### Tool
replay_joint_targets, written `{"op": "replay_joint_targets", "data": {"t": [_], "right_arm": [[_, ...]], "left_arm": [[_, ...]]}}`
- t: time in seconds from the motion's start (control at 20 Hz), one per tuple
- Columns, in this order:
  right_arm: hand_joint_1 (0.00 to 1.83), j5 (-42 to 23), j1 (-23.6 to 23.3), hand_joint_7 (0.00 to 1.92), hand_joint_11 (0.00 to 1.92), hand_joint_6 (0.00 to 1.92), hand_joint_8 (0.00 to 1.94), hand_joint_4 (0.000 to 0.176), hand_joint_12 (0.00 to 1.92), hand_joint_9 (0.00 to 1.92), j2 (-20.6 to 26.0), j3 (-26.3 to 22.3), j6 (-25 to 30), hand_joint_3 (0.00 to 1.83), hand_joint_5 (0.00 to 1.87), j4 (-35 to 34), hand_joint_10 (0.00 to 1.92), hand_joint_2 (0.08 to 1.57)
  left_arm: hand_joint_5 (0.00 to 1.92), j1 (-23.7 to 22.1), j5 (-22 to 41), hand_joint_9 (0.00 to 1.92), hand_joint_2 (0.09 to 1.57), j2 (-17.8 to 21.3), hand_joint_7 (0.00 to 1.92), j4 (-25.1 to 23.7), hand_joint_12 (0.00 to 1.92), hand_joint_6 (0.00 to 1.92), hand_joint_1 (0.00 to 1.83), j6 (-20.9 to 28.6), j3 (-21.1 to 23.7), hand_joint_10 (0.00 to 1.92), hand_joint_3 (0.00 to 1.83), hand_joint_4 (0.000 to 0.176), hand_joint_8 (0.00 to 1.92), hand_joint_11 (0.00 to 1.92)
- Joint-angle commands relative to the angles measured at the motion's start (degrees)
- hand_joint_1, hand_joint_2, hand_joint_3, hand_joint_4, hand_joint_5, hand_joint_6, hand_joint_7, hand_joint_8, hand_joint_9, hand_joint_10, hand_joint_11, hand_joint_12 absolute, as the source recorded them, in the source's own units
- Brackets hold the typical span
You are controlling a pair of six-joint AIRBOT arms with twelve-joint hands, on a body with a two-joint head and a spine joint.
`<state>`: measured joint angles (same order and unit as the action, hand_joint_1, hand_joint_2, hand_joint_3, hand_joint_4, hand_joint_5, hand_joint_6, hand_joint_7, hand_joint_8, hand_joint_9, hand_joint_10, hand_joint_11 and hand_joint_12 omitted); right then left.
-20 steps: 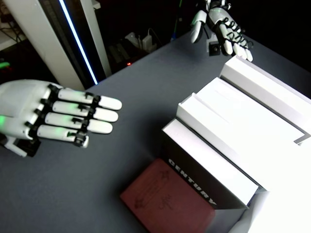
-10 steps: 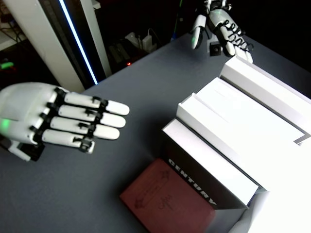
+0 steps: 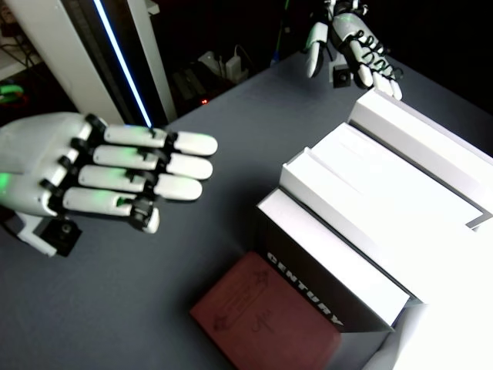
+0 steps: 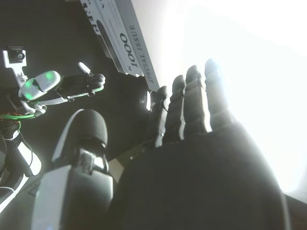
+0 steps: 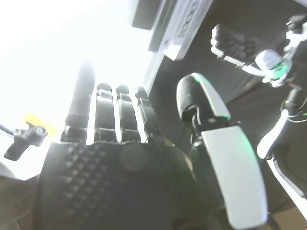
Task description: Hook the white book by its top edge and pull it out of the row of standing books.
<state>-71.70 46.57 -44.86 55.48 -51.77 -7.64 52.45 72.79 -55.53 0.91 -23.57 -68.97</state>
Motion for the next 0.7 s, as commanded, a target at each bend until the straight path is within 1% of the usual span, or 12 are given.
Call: {"op": "replay_joint_targets", "data": {"t": [0.0, 0.1, 0.25, 0.3, 0.35, 0.4, 0.45, 0.5, 0.55, 0.6, 0.65], "right_arm": [[0.39, -5.7, -1.2, 0.0, 0.0, 0.0, 0.0, 0.0, 1.92, 0.0, -0.4, 0.6, -0.2, 0.02, 0.0, -0.3, 0.0, 1.47], [0.38, -3.0, -4.1, 0.0, 0.0, 0.0, 0.0, 0.0, 1.92, 0.0, -1.8, 2.0, -0.2, 0.02, 0.0, 0.3, 0.0, 1.47], [0.4, 1.9, -8.7, 0.0, 0.0, 0.04, 0.0, 0.0, 1.92, 0.0, -4.3, 4.2, -0.7, 0.01, 0.08, 1.2, 0.0, 1.46], [0.4, 3.3, -9.9, 0.0, 0.0, 0.04, 0.0, 0.0, 1.92, 0.0, -5.2, 4.9, -0.8, 0.0, 0.08, 1.3, 0.0, 1.45], [0.42, 4.6, -11.1, 0.0, 0.0, 0.04, 0.0, 0.0, 1.92, 0.0, -6.1, 5.8, -0.9, 0.0, 0.09, 1.4, 0.0, 1.44], [0.44, 6.1, -12.4, 0.0, 0.0, 0.05, 0.0, 0.016, 1.92, 0.0, -7.1, 6.7, -0.9, 0.0, 0.1, 1.4, 0.0, 1.43], [0.44, 7.0, -13.4, 0.0, 0.0, 0.05, 0.0, 0.025, 1.92, 0.0, -7.8, 7.2, -1.0, 0.0, 0.1, 1.6, 0.0, 1.42], [0.44, 8.4, -14.9, 0.0, 0.0, 0.05, 0.0, 0.073, 1.92, 0.0, -9.1, 8.2, -1.1, 0.0, 0.11, 2.0, 0.0, 1.41], [0.44, 8.7, -15.3, 0.0, 0.0, 0.05, 0.0, 0.073, 1.92, 0.0, -9.4, 8.3, -1.1, 0.0, 0.11, 2.1, 0.0, 1.41], [0.44, 9.6, -16.3, 0.0, 0.0, 0.05, 0.0, 0.079, 1.92, 0.0, -10.0, 8.9, -1.5, 0.0, 0.11, 2.4, 0.0, 1.41], [0.45, 10.3, -16.9, 0.0, 0.0, 0.03, 0.0, 0.075, 1.92, 0.0, -10.5, 9.2, -2.0, 0.0, 0.06, 2.4, 0.0, 1.4]], "left_arm": [[0.0, -0.3, 6.8, 0.0, 1.43, 0.3, 0.0, 1.2, 0.0, 0.0, 0.16, 0.2, -0.1, 0.0, 0.0, 0.02, 0.0, 0.0], [0.0, -0.3, 6.7, 0.0, 1.43, 0.2, 0.0, 1.2, 0.0, 0.0, 0.15, 0.2, -0.2, 0.0, 0.0, 0.02, 0.0, 0.0], [0.0, -0.2, 6.6, 0.0, 1.43, 0.1, 0.0, 1.2, 0.0, 0.0, 0.17, 0.2, -0.4, 0.0, 0.0, 0.027, 0.0, 0.0], [0.0, -0.2, 6.5, 0.0, 1.43, 0.1, 0.0, 1.2, 0.0, 0.0, 0.16, 0.2, -0.4, 0.0, 0.0, 0.024, 0.0, 0.0], [0.0, -0.2, 6.4, 0.0, 1.43, 0.0, 0.0, 1.2, 0.0, 0.0, 0.14, 0.2, -0.5, 0.0, 0.0, 0.037, 0.0, 0.0], [0.0, -0.2, 6.3, 0.0, 1.44, -0.1, 0.0, 1.2, 0.0, 0.0, 0.14, 0.2, -0.5, 0.0, 0.0, 0.042, 0.0, 0.0], [0.0, -0.2, 6.3, 0.0, 1.43, -0.1, 0.0, 1.2, 0.0, 0.0, 0.15, 0.2, -0.5, 0.0, 0.0, 0.041, 0.0, 0.0], [0.0, -0.2, 6.2, 0.0, 1.42, -0.2, 0.0, 1.2, 0.0, 0.0, 0.13, 0.2, -0.6, 0.0, 0.0, 0.048, 0.0, 0.0], [0.0, -0.2, 6.2, 0.0, 1.42, -0.2, 0.0, 1.2, 0.0, 0.0, 0.13, 0.2, -0.6, 0.0, 0.0, 0.048, 0.0, 0.0], [0.0, -0.2, 6.2, 0.0, 1.42, -0.2, 0.0, 1.2, 0.0, 0.0, 0.12, 0.2, -0.7, 0.0, 0.0, 0.046, 0.0, 0.0], [0.0, -0.2, 6.2, 0.0, 1.43, -0.3, 0.0, 1.2, 0.0, 0.0, 0.13, 0.2, -0.7, 0.0, 0.0, 0.037, 0.0, 0.0]]}}
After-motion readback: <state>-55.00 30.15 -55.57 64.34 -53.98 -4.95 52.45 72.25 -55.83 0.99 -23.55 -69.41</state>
